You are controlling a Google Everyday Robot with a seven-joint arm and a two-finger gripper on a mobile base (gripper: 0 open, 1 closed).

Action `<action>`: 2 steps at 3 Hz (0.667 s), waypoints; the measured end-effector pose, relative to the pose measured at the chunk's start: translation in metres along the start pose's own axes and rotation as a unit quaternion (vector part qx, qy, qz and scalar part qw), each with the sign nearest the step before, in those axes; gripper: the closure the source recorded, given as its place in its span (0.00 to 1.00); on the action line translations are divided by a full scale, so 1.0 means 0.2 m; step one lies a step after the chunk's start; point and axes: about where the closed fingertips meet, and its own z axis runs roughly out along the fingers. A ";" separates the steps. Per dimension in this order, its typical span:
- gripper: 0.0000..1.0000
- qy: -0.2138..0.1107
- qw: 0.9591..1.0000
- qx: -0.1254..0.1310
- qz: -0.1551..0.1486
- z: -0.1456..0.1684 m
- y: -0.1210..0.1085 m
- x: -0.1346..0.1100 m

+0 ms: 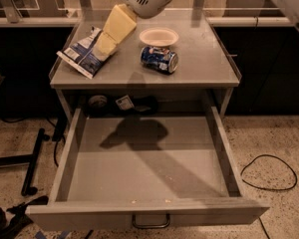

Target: Place blue chip bag into top drawer

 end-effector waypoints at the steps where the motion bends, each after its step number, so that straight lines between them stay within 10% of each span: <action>1: 0.00 -0.002 0.999 0.041 0.033 0.18 -0.20 -0.02; 2: 0.00 -0.015 0.995 0.082 0.049 0.38 -0.45 -0.06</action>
Offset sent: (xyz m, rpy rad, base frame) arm 0.1953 -0.0002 -0.0633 0.0365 -0.1626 -0.2645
